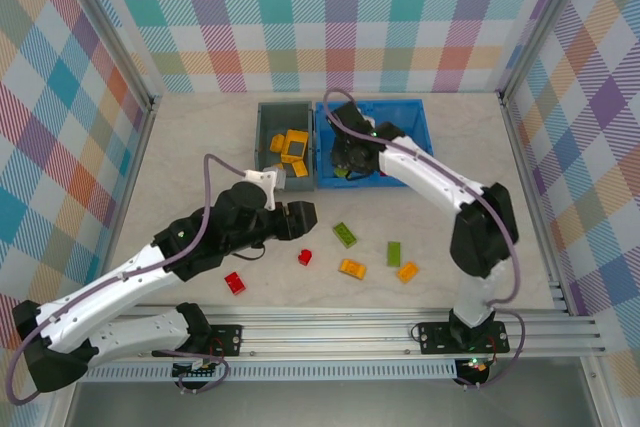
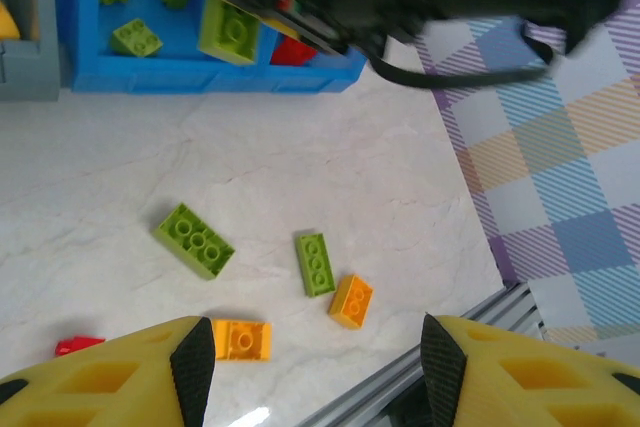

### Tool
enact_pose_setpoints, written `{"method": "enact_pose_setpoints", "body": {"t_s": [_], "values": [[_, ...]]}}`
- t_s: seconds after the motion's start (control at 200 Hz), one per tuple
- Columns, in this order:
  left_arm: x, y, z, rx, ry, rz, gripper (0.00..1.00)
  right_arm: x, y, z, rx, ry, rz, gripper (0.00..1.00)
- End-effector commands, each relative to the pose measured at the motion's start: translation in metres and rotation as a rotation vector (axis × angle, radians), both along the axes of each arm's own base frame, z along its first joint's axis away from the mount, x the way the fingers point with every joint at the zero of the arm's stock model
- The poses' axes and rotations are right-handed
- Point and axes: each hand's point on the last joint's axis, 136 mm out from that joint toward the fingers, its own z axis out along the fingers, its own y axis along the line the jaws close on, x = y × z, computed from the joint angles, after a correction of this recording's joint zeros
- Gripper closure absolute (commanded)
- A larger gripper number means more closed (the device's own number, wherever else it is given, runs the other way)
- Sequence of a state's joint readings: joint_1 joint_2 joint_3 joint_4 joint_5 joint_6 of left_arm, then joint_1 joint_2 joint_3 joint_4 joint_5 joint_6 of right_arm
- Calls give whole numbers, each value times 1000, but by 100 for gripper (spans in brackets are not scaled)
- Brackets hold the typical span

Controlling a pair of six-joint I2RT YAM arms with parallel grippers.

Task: Sort the legos into containers by color

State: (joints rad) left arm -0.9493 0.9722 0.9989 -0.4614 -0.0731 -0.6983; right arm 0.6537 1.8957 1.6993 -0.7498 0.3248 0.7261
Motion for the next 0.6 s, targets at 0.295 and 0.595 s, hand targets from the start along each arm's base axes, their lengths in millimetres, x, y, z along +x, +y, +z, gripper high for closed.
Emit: {"method": "enact_pose_setpoints", "body": {"t_s": [0.295, 0.595], "values": [[-3, -15, -3, 20, -18, -40, 41, 58, -20, -76, -227, 154, 108, 71], [-6, -13, -12, 37, -3, -39, 41, 58, -11, -61, -211, 131, 115, 43]]}}
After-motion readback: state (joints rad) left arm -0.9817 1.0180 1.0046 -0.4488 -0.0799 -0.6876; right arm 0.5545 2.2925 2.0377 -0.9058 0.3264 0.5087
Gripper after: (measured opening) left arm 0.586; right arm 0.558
